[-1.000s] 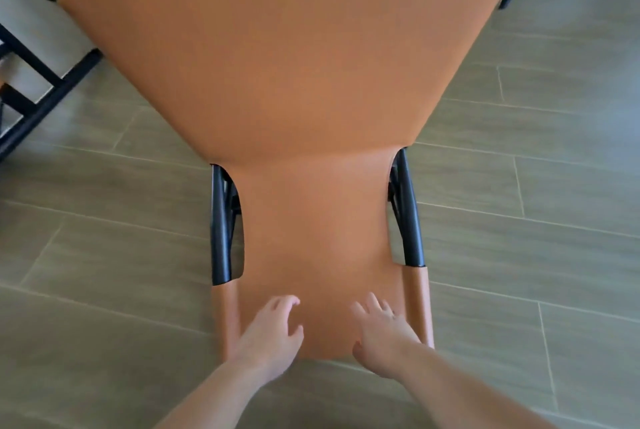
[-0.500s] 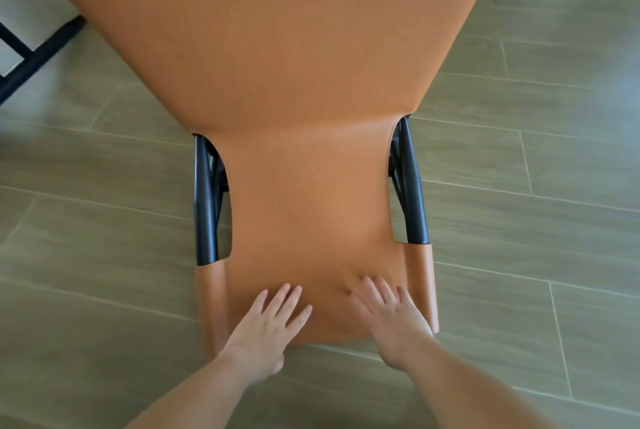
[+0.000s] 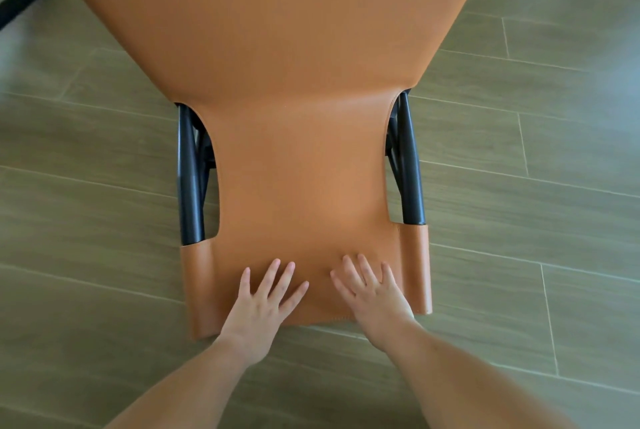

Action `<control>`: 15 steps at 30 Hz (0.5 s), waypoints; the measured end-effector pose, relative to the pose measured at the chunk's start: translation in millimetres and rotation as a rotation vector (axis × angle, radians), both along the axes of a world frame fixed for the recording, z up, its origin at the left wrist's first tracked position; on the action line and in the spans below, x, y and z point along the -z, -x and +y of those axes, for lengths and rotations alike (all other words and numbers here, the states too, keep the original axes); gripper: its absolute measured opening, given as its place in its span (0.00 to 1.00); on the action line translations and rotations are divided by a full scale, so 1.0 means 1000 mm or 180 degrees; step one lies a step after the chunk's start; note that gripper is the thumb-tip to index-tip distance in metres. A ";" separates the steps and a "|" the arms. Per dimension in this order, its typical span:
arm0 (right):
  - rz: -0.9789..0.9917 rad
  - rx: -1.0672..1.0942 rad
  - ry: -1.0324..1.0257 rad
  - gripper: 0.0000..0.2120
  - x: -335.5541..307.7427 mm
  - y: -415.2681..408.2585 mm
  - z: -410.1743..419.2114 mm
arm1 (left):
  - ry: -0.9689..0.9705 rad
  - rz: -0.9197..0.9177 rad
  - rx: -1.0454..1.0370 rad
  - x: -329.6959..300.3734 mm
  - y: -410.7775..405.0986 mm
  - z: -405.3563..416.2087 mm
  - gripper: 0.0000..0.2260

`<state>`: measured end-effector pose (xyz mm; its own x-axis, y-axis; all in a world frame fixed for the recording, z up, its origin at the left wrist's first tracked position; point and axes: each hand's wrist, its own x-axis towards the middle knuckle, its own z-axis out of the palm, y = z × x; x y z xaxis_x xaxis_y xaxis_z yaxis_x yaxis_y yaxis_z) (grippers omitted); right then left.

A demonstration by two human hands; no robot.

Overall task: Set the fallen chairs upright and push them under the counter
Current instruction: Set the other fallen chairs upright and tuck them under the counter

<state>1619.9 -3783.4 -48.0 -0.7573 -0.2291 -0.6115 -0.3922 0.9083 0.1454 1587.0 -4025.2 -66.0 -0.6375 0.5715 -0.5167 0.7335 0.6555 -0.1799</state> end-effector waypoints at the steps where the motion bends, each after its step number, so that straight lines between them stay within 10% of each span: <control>1: 0.0015 -0.0010 -0.0008 0.50 0.001 0.000 0.000 | -0.0001 -0.0006 -0.0016 0.000 0.000 0.000 0.51; 15: 0.0084 -0.0140 -0.0130 0.53 0.005 0.001 0.000 | -0.0084 -0.0020 -0.0102 0.010 -0.007 0.000 0.49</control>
